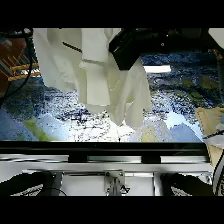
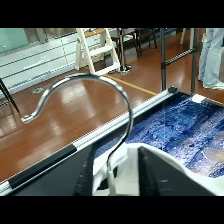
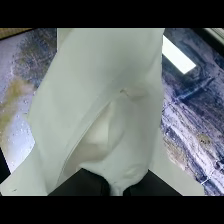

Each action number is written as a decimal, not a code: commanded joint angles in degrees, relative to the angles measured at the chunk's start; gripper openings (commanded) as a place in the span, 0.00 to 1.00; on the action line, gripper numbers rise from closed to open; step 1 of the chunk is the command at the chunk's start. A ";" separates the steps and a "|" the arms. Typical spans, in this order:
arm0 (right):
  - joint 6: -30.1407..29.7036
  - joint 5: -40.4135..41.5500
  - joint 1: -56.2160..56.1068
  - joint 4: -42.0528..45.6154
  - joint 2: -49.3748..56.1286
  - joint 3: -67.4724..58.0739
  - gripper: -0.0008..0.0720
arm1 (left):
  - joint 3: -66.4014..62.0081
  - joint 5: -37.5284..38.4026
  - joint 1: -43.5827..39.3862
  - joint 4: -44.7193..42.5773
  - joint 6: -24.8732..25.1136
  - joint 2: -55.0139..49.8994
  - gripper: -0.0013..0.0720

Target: Fold the shirts.

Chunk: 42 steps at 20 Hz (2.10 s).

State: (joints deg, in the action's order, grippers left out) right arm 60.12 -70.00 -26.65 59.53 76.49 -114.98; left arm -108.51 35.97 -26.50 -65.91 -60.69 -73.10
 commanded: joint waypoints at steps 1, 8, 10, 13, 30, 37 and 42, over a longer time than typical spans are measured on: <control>0.00 -0.66 0.00 0.07 0.02 0.00 0.12 | 0.00 -1.77 -1.81 -0.13 0.00 -0.96 0.29; 0.61 -4.55 0.04 5.16 0.02 0.00 0.13 | -0.02 -5.01 -2.10 -0.13 -0.02 -0.94 0.10; 0.61 -4.57 0.04 5.14 0.00 0.00 0.17 | -0.02 -5.03 -2.08 -0.15 0.00 -0.94 0.09; 0.59 -4.59 0.04 5.16 0.00 0.00 0.34 | -0.02 -5.40 -2.08 -0.17 0.00 -0.94 0.09; 6.10 -18.03 1.14 30.12 -6.08 0.00 0.83 | -0.20 -10.43 -0.52 -1.73 0.00 -0.74 0.09; 9.01 -16.11 11.28 13.64 -3.65 0.00 0.83 | -0.20 -12.94 1.22 -1.84 -0.07 -0.35 0.09; 6.91 -16.92 11.02 6.64 1.92 0.00 0.83 | -0.44 -14.14 1.27 -1.88 -0.22 -0.22 0.09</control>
State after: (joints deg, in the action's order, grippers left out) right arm 68.29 -86.26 -16.12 71.40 75.77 -114.98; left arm -108.81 22.65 -25.39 -67.75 -60.75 -73.43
